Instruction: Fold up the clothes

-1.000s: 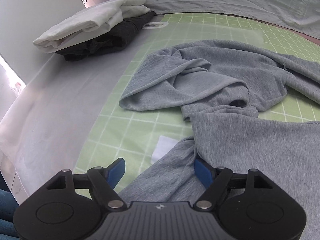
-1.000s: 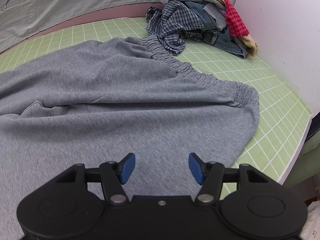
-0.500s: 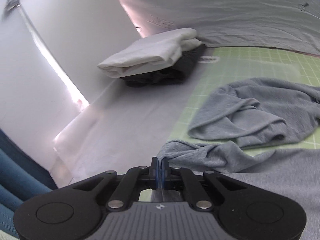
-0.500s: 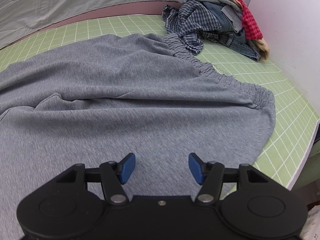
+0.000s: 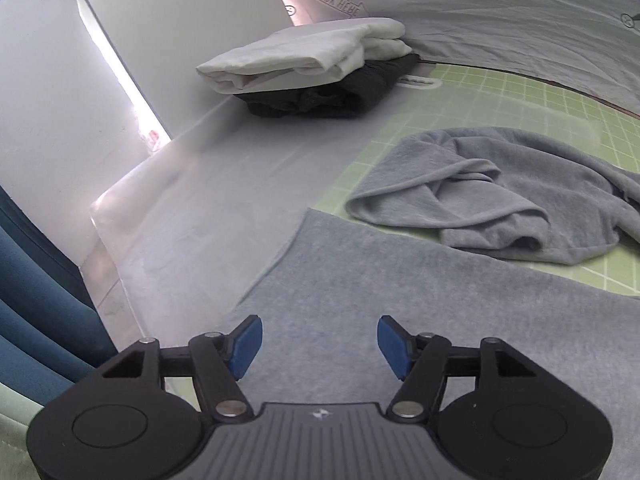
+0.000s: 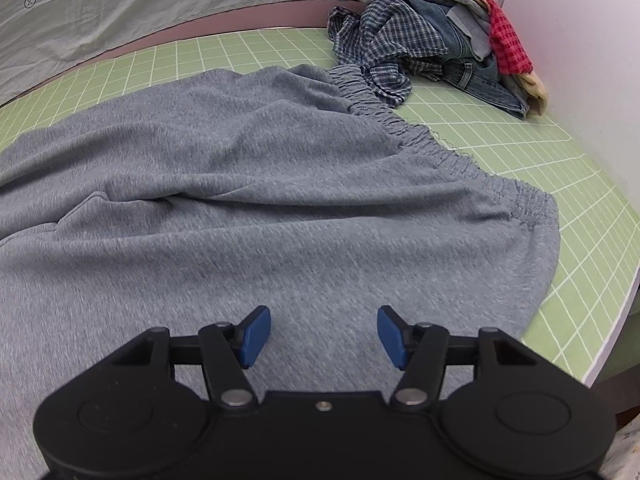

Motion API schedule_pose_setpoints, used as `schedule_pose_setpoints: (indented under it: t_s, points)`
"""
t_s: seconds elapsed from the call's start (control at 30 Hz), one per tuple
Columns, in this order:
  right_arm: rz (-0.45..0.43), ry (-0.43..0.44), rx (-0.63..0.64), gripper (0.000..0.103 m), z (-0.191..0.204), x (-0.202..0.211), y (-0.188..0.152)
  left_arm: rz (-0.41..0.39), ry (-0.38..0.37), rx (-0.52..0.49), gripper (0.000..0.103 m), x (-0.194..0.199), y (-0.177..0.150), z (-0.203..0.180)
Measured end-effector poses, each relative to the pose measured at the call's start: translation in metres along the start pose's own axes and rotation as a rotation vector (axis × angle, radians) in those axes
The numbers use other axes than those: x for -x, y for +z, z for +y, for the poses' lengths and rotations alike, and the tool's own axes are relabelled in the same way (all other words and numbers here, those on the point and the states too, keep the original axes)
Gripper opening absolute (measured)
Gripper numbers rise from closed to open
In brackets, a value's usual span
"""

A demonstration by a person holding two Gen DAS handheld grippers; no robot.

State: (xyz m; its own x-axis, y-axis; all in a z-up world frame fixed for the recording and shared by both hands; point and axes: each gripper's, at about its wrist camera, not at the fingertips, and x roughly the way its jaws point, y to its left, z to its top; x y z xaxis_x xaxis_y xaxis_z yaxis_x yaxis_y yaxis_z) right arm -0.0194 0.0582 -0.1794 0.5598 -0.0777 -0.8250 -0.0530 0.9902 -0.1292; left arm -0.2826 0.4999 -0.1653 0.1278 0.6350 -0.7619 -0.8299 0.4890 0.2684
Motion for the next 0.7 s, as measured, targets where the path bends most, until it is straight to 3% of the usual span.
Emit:
schedule_pose_setpoints:
  t_s: [0.1, 0.2, 0.47, 0.5, 0.6, 0.7]
  points:
    - [-0.015, 0.004, -0.001, 0.061, -0.014, -0.001, 0.007, 0.001, -0.072, -0.031, 0.069, 0.017, -0.006, -0.033]
    - [-0.036, 0.015, -0.007, 0.062, -0.032, -0.002, 0.017, 0.014, -0.118, -0.065, 0.081, 0.031, -0.012, -0.065]
    - [-0.086, 0.050, 0.028, 0.062, -0.074, -0.020, 0.061, 0.113, -0.153, -0.113, 0.087, 0.037, -0.028, -0.133]
    - [-0.095, 0.061, 0.037, 0.060, -0.076, -0.023, 0.068, 0.124, -0.150, -0.116, 0.087, 0.036, -0.030, -0.140]
    - [-0.107, 0.127, 0.063, 0.043, -0.080, -0.038, 0.091, 0.149, -0.134, -0.113, 0.087, 0.031, -0.031, -0.155]
    - [-0.121, 0.159, 0.107, 0.042, -0.073, -0.054, 0.112, 0.166, -0.106, -0.088, 0.091, 0.026, -0.028, -0.167]
